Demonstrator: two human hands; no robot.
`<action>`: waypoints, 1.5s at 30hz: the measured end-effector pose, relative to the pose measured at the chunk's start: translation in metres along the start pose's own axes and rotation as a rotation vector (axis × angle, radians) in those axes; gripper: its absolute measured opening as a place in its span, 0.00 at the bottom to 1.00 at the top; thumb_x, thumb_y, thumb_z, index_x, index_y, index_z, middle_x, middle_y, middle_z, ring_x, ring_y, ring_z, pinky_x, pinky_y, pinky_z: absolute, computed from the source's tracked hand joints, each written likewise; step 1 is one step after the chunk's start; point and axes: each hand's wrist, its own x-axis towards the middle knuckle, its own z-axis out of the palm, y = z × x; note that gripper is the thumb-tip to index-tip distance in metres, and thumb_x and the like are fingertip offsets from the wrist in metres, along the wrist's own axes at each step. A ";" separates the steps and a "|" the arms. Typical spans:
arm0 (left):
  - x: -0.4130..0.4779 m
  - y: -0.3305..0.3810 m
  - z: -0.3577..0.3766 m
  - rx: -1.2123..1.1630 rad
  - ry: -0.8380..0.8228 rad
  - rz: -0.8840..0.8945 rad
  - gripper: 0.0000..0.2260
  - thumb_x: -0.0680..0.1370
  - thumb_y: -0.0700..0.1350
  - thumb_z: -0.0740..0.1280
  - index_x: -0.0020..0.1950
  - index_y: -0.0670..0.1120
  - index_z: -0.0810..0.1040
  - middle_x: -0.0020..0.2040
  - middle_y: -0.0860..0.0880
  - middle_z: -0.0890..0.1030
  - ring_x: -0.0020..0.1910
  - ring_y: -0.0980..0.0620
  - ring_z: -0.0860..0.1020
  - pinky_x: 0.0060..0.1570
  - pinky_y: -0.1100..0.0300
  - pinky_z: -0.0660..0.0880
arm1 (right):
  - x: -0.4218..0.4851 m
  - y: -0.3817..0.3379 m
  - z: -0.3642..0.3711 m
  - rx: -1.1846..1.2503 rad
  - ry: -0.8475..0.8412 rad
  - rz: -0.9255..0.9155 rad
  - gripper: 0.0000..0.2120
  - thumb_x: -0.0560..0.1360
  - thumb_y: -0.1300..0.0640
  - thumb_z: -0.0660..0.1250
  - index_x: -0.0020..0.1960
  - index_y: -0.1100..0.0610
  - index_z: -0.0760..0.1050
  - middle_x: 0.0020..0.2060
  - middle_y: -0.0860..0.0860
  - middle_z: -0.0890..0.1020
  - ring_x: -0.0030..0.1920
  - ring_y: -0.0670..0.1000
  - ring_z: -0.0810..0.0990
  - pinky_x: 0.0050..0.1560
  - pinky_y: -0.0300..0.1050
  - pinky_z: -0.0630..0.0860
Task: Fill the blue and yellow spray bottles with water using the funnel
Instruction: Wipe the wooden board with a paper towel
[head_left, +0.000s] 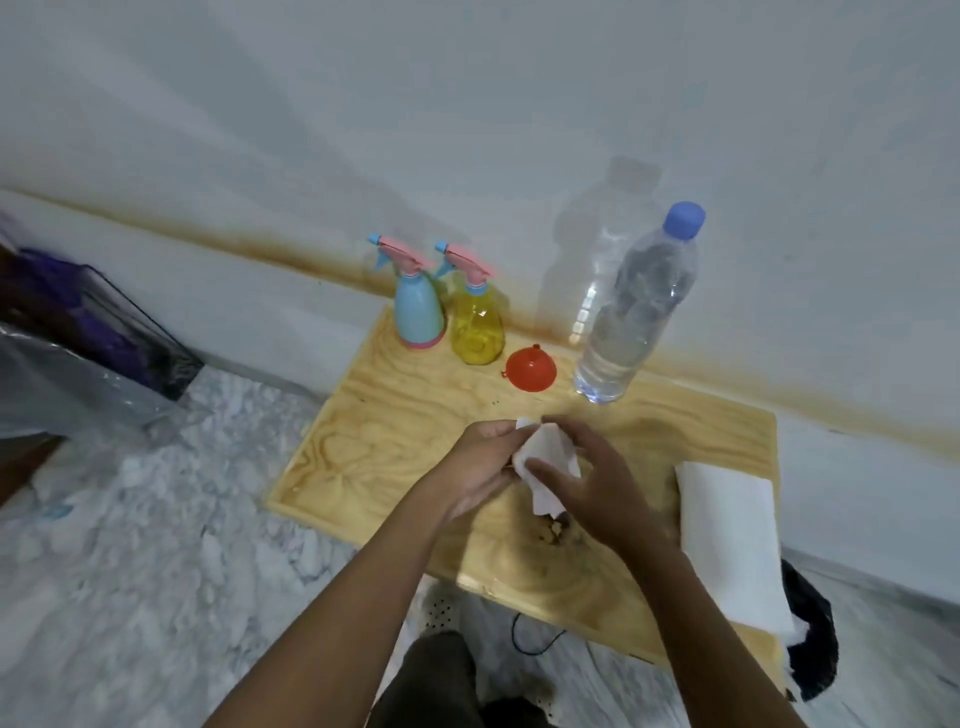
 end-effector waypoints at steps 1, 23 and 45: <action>-0.002 0.004 -0.009 -0.010 -0.001 -0.009 0.09 0.82 0.42 0.65 0.48 0.39 0.83 0.36 0.47 0.84 0.32 0.56 0.81 0.31 0.66 0.77 | 0.006 -0.004 0.010 -0.014 0.041 -0.003 0.14 0.74 0.49 0.73 0.57 0.45 0.76 0.52 0.37 0.79 0.51 0.34 0.76 0.52 0.36 0.73; 0.057 -0.011 -0.258 1.039 0.391 -0.129 0.49 0.70 0.60 0.75 0.82 0.49 0.50 0.82 0.49 0.44 0.81 0.50 0.50 0.75 0.53 0.58 | 0.184 0.015 0.179 -0.402 0.143 -0.084 0.11 0.78 0.59 0.66 0.59 0.52 0.82 0.54 0.50 0.85 0.54 0.53 0.83 0.47 0.42 0.72; 0.052 -0.011 -0.266 0.904 0.335 -0.037 0.50 0.68 0.51 0.80 0.81 0.51 0.52 0.82 0.53 0.43 0.81 0.53 0.46 0.75 0.57 0.57 | 0.176 0.039 0.234 -0.508 -0.452 -0.541 0.27 0.69 0.77 0.64 0.66 0.63 0.76 0.68 0.60 0.76 0.67 0.61 0.76 0.56 0.56 0.81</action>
